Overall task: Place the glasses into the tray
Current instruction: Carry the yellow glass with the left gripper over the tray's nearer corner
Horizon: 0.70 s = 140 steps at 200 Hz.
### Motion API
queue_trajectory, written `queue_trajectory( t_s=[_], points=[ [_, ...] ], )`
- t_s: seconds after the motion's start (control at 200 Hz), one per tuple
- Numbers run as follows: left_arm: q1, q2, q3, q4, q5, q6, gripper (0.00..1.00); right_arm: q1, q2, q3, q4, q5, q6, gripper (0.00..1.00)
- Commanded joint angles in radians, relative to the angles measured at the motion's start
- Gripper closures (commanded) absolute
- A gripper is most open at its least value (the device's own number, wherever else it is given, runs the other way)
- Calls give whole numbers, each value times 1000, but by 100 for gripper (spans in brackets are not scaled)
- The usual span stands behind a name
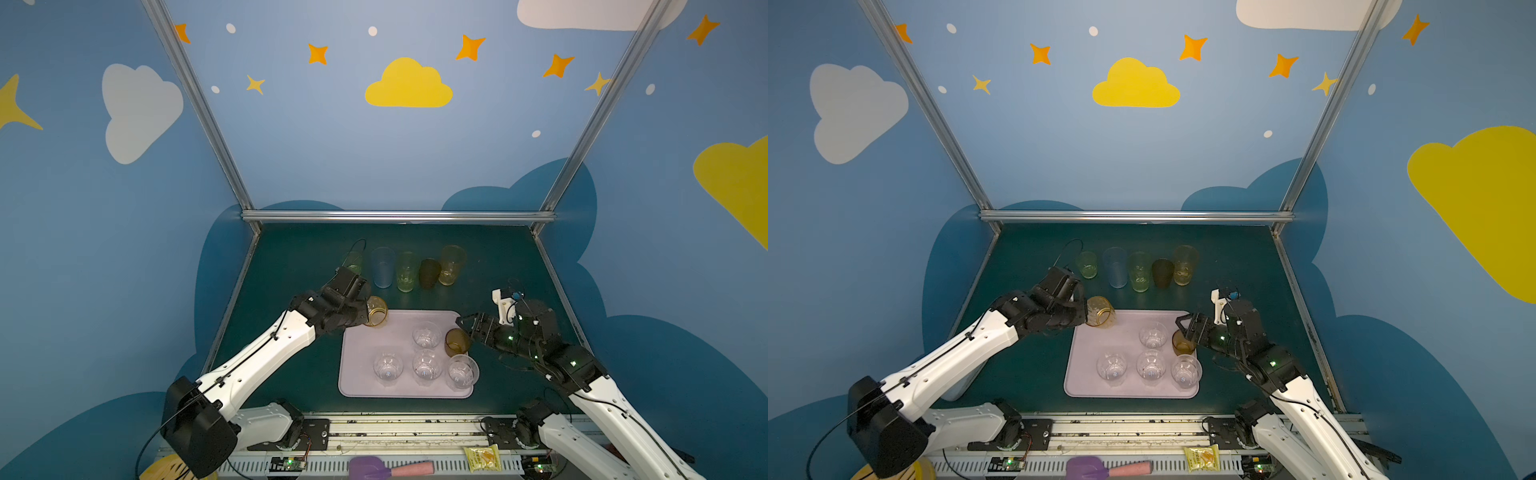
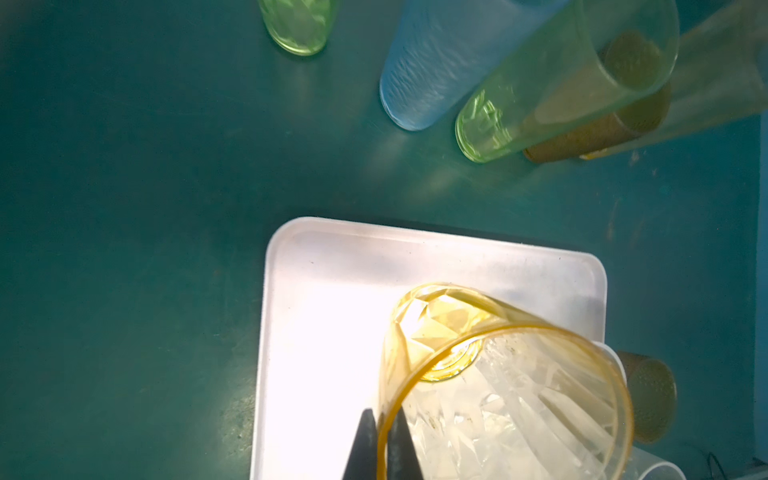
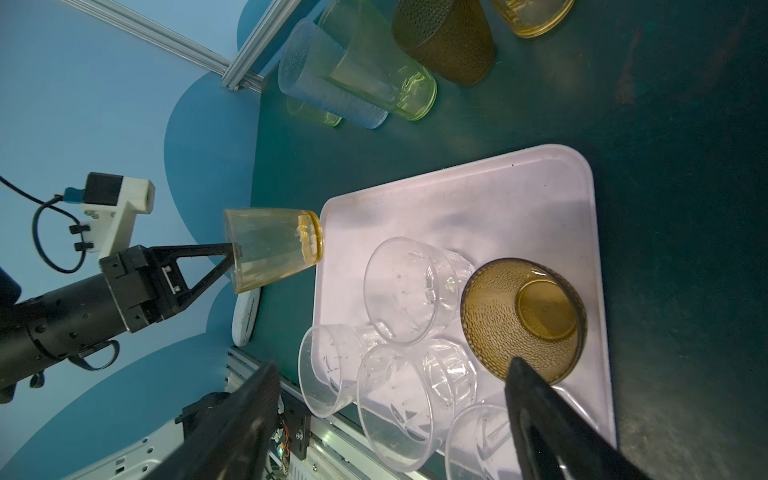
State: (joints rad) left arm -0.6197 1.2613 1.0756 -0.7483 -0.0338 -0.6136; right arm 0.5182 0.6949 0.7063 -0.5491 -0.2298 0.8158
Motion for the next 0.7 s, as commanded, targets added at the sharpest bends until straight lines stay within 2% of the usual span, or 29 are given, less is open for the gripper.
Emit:
queue_trajectory(
  t_s=[0.0,0.696],
  points=[
    [-18,24,41,24,4,11,96,-5,-10,-8,19,-11,16,16],
    [-83,176,83,56,15,8,96,-6,-51,-68,35,-10,51,16]
  ],
)
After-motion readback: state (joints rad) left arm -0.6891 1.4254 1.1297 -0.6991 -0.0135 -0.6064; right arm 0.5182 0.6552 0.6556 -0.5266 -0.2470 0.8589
